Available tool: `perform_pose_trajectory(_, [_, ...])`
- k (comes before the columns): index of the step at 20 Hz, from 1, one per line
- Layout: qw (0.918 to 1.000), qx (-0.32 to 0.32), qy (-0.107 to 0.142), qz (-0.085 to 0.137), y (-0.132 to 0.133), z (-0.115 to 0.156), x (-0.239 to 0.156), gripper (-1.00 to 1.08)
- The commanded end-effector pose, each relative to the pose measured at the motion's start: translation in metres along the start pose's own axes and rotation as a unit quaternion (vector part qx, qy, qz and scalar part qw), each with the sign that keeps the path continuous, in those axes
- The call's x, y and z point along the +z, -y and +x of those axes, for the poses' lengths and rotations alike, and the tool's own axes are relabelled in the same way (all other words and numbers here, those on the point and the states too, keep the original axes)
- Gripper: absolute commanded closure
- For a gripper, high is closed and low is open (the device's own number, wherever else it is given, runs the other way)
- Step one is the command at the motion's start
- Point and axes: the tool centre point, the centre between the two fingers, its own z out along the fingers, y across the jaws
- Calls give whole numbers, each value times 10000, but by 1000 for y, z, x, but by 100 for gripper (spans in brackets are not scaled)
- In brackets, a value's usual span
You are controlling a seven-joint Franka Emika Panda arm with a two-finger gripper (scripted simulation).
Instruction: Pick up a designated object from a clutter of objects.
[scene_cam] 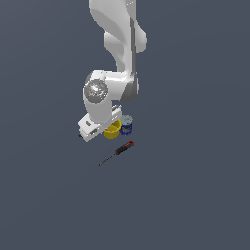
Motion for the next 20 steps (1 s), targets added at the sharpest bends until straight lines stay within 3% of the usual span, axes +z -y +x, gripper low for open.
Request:
perform_pose_trajectory(1, [10000,-1,-8,-9,5,7,-21,108])
perform_pose_trajectory(20, [10000,-11,-11,-2,48,70,-210,108])
